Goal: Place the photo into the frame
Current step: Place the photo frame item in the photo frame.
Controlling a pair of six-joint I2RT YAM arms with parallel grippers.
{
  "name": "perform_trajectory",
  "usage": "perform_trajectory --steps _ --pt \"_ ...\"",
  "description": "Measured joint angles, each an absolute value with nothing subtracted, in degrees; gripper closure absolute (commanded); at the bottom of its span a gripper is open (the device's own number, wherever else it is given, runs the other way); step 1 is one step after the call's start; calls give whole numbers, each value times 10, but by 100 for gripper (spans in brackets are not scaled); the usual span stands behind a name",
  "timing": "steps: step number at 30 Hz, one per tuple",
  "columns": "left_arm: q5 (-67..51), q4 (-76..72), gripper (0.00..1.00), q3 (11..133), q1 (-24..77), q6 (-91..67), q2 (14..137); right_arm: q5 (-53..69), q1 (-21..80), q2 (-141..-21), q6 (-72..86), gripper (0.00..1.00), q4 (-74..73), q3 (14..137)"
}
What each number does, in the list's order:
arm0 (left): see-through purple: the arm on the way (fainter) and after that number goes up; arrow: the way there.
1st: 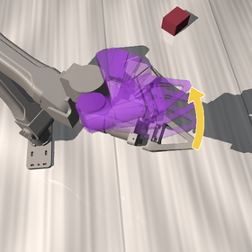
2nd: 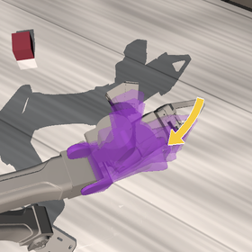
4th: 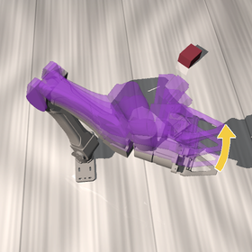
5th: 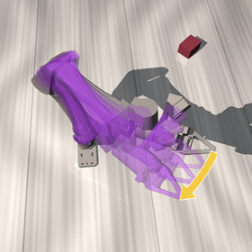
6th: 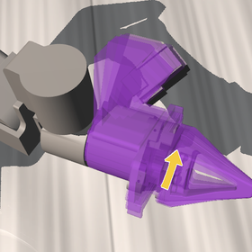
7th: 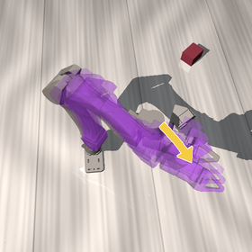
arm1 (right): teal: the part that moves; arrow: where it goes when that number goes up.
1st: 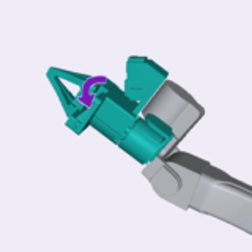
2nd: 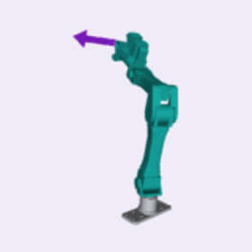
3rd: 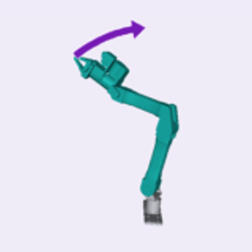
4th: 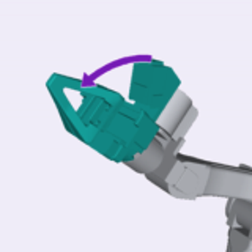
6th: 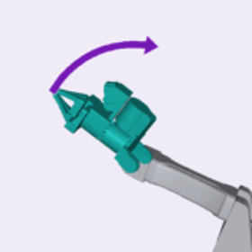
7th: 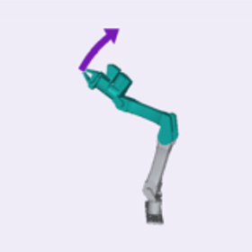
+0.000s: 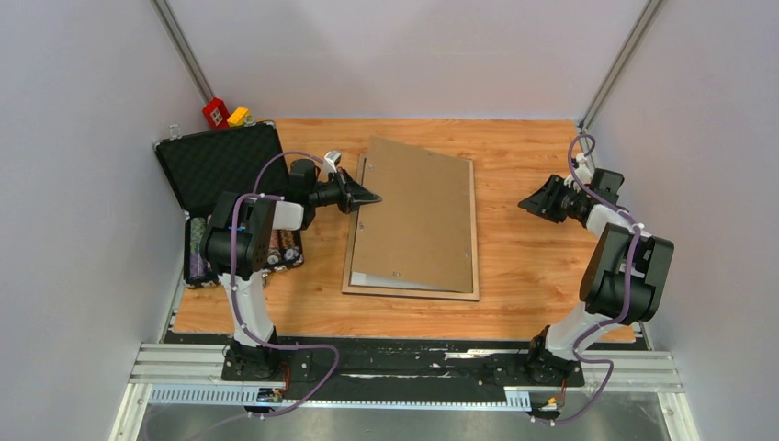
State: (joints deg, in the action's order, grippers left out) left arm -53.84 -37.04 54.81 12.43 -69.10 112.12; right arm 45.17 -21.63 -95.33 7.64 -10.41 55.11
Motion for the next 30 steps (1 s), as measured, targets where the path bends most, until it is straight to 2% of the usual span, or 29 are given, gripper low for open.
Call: perform_trajectory --steps 30 --pt "-523 -362 100 535 128 -683 1115 456 -220 -955 76 59 -104 551"
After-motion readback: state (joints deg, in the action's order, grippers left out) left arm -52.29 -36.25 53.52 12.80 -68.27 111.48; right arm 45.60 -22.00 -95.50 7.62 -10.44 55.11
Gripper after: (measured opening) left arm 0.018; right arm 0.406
